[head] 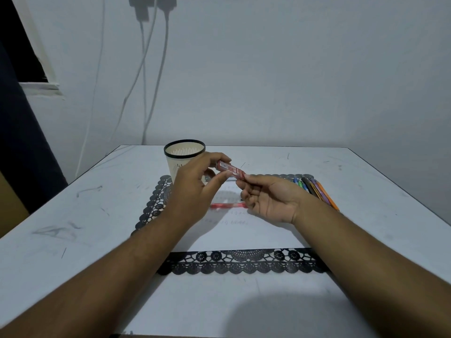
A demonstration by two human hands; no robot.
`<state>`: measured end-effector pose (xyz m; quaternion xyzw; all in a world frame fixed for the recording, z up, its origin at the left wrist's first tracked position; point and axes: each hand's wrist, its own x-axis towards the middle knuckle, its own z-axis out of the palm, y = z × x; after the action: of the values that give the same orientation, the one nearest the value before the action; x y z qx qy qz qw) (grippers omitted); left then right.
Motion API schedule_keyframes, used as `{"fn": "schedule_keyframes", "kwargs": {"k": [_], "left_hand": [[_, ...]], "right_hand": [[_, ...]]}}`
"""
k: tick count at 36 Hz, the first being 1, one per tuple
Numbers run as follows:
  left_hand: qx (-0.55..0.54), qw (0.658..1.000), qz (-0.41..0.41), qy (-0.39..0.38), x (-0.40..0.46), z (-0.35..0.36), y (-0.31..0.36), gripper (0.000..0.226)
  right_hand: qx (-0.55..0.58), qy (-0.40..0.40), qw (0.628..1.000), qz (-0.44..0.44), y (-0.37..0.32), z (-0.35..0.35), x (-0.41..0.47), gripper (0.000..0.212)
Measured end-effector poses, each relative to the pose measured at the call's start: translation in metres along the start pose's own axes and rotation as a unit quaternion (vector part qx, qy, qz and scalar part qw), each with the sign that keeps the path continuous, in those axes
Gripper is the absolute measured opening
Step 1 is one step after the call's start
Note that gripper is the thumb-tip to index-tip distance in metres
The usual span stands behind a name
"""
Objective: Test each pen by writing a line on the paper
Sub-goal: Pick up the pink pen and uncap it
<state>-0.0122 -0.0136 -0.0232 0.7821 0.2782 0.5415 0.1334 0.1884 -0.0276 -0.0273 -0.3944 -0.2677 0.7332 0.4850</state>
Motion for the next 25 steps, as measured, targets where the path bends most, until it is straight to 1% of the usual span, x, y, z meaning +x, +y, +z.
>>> {"fn": "schedule_keyframes", "kwargs": {"k": [5,8,13,17,19,25], "left_hand": [[0.000,1.000,-0.002,0.002,-0.0005,0.0004,-0.0005,0.018],[0.006,1.000,0.011,-0.001,-0.0011,0.0015,-0.0014,0.018],[0.010,1.000,0.015,0.016,-0.0009,-0.0014,0.0003,0.018],[0.050,0.998,0.029,0.012,0.0009,-0.0027,-0.0012,0.018],[0.067,0.997,0.034,0.009,0.0008,-0.0030,-0.0011,0.017],[0.076,0.996,0.049,0.007,-0.0022,0.0004,0.0008,0.019]], "right_hand": [[-0.004,-0.003,1.000,0.004,0.0004,-0.0008,-0.0004,0.022],[0.001,-0.008,1.000,0.002,0.0008,-0.0009,-0.0023,0.020],[0.000,-0.020,1.000,0.005,-0.0006,0.0019,-0.0040,0.019],[0.017,-0.026,1.000,0.005,-0.0020,0.0027,-0.0047,0.024],[0.019,-0.028,0.999,0.003,-0.0024,0.0025,-0.0050,0.023],[0.035,-0.028,0.999,0.001,0.0000,0.0015,-0.0058,0.024]]}}
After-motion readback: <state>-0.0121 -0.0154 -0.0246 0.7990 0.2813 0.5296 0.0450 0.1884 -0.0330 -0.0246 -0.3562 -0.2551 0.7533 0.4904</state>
